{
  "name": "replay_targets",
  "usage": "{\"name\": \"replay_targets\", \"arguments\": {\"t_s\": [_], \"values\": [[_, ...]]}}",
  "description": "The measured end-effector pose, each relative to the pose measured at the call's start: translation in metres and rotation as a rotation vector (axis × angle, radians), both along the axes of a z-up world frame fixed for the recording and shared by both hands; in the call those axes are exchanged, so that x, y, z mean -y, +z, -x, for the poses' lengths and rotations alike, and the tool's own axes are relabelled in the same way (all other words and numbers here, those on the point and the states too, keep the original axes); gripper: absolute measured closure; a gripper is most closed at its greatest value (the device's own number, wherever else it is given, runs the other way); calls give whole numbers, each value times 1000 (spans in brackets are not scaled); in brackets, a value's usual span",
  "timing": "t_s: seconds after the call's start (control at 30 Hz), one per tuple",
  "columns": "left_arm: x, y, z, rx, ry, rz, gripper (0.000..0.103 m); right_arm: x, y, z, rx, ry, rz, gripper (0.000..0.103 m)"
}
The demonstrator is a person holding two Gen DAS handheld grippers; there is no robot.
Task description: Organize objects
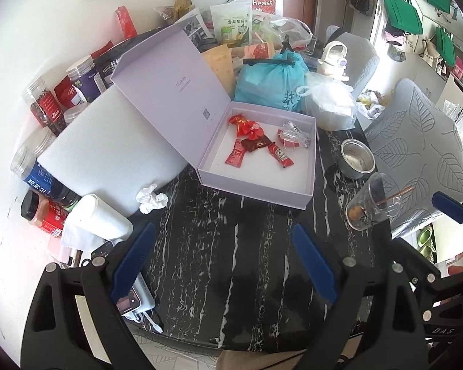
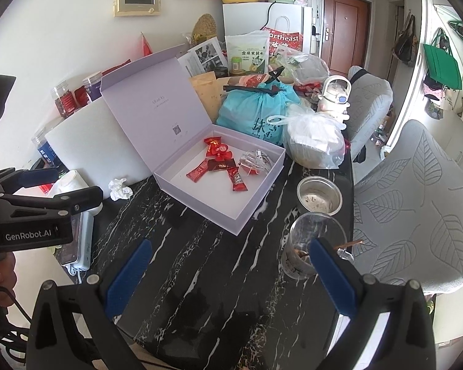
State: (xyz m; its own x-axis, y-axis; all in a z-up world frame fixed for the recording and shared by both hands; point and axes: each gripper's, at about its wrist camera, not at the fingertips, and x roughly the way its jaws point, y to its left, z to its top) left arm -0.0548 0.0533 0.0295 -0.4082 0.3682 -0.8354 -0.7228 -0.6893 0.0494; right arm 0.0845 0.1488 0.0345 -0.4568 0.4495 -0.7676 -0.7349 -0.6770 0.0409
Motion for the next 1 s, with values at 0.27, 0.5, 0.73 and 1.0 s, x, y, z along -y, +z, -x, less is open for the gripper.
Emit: {"name": "replay_targets", "arguments": {"t_s": [0.27,0.5,0.73,1.0], "values": [[1,-5,-8,10,3,2,12,1,-2,-3,8,18,-1,1],[6,-7,-10,15,11,7,12,4,-5,-2,3,30,10,1],[9,-12,-12,26,14,23,12,9,-10,-2,6,33,24,1],[10,-12,-12,27,12,23,12,9,-9,-2,6,31,19,1]]}}
